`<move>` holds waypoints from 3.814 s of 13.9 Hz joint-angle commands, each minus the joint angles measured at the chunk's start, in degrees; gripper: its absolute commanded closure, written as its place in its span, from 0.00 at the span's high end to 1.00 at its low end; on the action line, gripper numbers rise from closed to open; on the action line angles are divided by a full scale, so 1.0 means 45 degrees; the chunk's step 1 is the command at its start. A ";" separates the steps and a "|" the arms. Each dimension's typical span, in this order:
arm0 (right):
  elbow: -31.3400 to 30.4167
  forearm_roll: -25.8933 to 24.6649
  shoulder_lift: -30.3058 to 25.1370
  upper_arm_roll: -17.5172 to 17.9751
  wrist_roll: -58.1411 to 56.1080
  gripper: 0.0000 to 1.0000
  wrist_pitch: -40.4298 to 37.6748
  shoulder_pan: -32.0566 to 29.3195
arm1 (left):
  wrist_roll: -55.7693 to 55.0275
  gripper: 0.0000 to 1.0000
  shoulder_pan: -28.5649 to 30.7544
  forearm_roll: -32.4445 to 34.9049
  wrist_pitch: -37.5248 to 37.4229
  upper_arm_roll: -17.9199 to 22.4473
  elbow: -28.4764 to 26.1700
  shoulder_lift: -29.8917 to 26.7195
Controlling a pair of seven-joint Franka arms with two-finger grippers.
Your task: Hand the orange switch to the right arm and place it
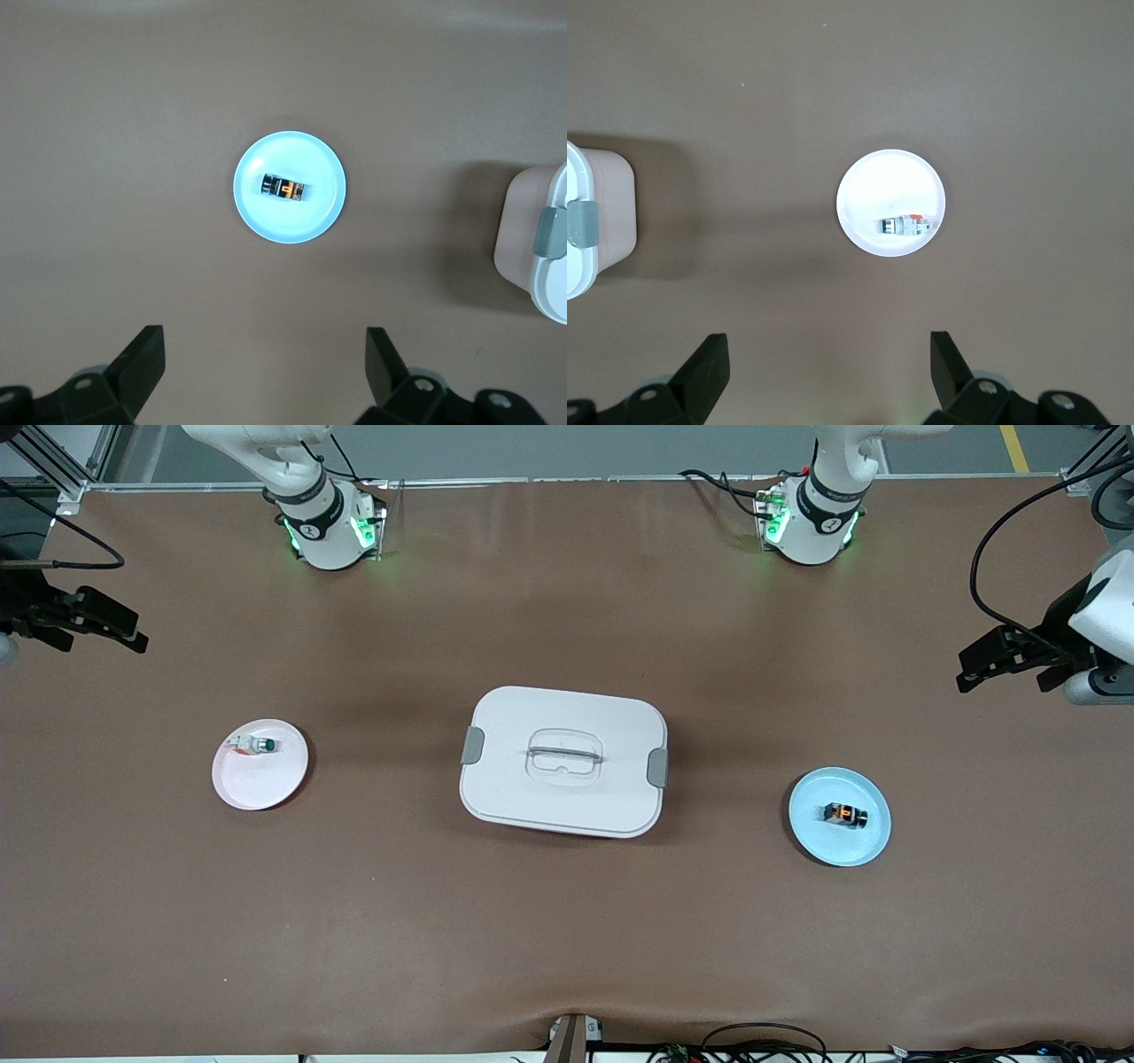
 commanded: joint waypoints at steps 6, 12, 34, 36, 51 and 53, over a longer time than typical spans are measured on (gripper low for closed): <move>-0.0198 0.0101 -0.0210 0.0023 -0.0107 1.00 0.0051 -0.0066 | 0.0073 1.00 0.0076 -0.0110 -0.0257 -0.0048 0.0259 0.0074; -0.0198 0.0101 -0.0210 0.0023 -0.0107 1.00 0.0051 -0.0066 | 0.0093 1.00 0.0174 -0.0189 -0.0277 -0.0029 0.0221 0.0093; -0.0217 0.0101 -0.0210 0.0023 -0.0107 1.00 0.0031 -0.0086 | 0.2690 1.00 -0.0021 -0.0052 0.4486 -0.0067 -0.1108 0.5091; -0.0217 0.0101 -0.0210 0.0023 -0.0107 1.00 0.0031 -0.0086 | 0.2962 1.00 -0.0002 -0.0052 0.4780 -0.0107 -0.1089 0.5424; -0.0217 0.0101 -0.0190 0.0023 -0.0107 1.00 0.0051 -0.0086 | 0.3765 1.00 0.0193 -0.0208 0.6285 -0.0146 -0.1127 0.7553; -0.0217 0.0101 -0.0190 0.0023 -0.0107 1.00 0.0090 -0.0086 | 0.3765 1.00 0.0194 -0.0208 0.6344 -0.0146 -0.1185 0.7593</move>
